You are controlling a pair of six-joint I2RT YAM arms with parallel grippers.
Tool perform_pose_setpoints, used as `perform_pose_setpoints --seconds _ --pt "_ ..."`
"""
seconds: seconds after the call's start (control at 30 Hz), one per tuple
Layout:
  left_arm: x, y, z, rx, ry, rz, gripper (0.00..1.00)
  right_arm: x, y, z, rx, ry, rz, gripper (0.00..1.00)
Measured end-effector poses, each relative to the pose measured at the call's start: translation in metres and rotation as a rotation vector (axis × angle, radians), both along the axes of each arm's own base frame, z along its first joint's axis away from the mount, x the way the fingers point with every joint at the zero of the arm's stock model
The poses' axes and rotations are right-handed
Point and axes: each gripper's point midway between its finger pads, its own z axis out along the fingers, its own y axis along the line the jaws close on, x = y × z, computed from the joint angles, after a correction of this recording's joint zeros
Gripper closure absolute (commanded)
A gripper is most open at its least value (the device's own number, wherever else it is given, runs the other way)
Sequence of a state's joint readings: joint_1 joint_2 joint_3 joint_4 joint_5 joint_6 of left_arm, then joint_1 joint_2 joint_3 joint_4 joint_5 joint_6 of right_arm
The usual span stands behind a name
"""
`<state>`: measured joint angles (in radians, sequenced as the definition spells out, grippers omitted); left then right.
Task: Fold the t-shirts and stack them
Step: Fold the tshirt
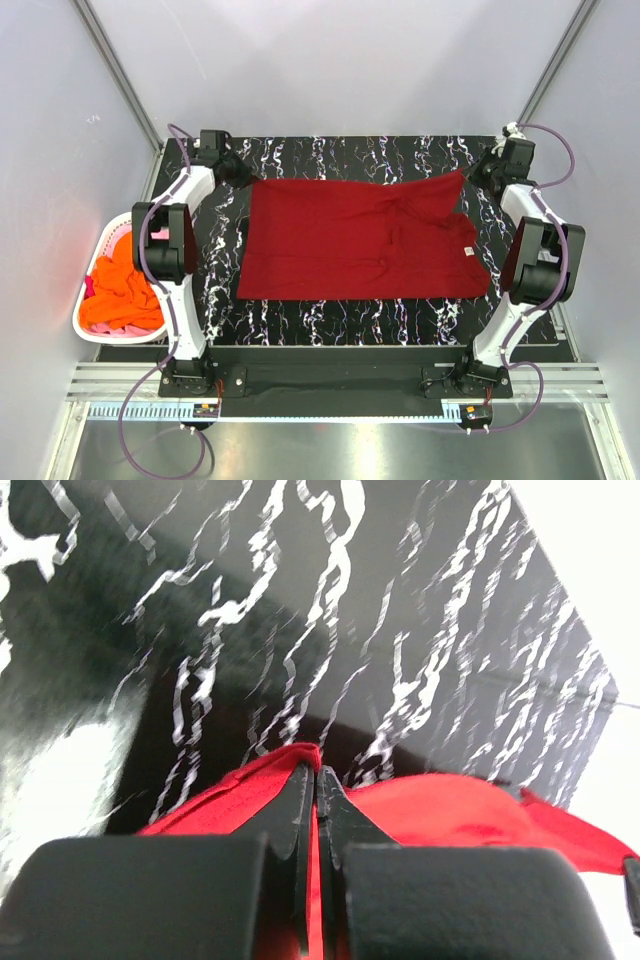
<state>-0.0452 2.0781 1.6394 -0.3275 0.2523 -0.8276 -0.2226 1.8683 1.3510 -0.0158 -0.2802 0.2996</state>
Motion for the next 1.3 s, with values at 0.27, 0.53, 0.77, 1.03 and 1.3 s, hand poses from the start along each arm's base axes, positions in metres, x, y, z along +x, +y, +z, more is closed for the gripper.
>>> perform_pose_setpoints --seconds 0.27,0.53,0.77,1.03,1.3 --pt "-0.037 0.01 -0.007 0.024 0.035 -0.029 1.0 -0.028 0.002 0.016 -0.035 -0.023 -0.004 1.0" --pt "-0.052 0.013 0.001 0.043 0.017 -0.067 1.0 -0.054 0.004 0.029 -0.064 -0.019 -0.009 1.0" --pt "-0.082 0.015 -0.013 0.074 0.071 -0.101 1.0 -0.087 0.003 0.018 -0.079 0.041 -0.048 1.0" --pt "-0.096 0.018 -0.014 0.111 0.08 -0.137 1.0 -0.116 0.004 0.008 -0.081 0.081 -0.081 1.0" --pt "-0.118 0.02 -0.026 0.131 0.119 -0.156 1.0 -0.137 0.006 -0.001 -0.066 0.127 -0.108 0.99"
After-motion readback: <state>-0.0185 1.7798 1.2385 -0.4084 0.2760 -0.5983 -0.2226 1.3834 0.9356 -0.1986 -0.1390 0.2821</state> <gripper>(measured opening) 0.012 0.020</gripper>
